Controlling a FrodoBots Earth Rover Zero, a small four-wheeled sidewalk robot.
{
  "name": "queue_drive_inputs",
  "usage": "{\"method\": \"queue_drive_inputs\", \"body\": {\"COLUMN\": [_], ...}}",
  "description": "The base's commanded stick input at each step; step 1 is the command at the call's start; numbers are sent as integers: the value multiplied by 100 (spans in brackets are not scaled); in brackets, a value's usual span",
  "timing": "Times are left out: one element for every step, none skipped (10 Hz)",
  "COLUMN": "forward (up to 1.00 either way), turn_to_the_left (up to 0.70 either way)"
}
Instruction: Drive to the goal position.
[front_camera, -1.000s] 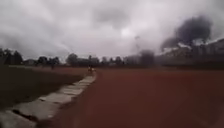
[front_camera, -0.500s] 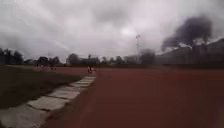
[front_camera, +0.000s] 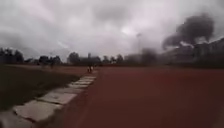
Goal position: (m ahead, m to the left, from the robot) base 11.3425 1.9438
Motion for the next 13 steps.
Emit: {"method": "queue_drive_inputs", "body": {"forward": [70, 70, 70, 70, 70, 70, 70, 70, 70, 70, 70, 70, 70], "turn_to_the_left": [0, 0, 0, 0, 0, 0, 0, 0, 0, 0, 0, 0, 0]}}
